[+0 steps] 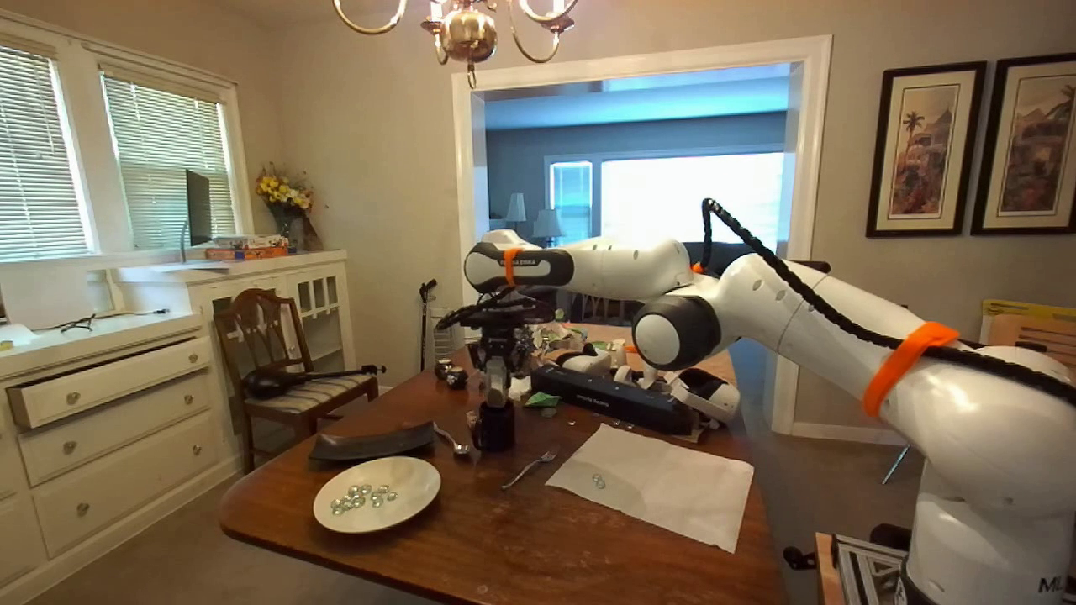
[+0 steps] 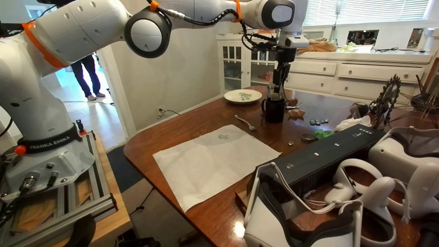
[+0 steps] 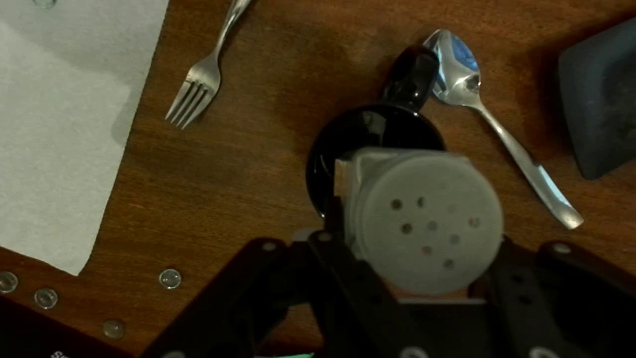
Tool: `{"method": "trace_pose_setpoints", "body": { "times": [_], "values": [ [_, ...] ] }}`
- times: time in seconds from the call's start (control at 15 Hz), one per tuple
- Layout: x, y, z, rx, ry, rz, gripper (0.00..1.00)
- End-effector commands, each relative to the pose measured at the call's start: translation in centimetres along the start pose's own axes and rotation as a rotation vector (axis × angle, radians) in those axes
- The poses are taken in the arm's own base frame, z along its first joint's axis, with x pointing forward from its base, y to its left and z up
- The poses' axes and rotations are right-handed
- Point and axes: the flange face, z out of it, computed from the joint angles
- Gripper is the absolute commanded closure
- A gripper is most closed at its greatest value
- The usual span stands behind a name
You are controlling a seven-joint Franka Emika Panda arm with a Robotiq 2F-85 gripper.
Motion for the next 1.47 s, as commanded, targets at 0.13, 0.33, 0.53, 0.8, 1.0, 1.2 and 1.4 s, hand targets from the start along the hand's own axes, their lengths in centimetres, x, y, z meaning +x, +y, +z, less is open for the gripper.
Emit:
{"method": "trace_pose_setpoints", "body": {
  "times": [0.13,0.33,0.53,0.8,1.0,1.2,1.4],
  "values": [
    [-0.6,-0.5,1.2,0.021,-0.049,-0.009,0.76],
    [-0.5,-0.3,1.8,0.009,-0.054,-0.001,0.76],
    [-0.2,-0.1,2.1,0.002,-0.059,0.009,0.76],
    [-0.1,0.3,2.3,-0.011,-0.073,0.01,0.76],
    [-0.2,0.3,2.4,-0.03,-0.065,0.01,0.71],
    [-0.3,0.4,2.6,-0.03,-0.075,0.005,0.76],
    [-0.2,0.4,2.5,-0.031,-0.077,0.008,0.76]
  ]
}}
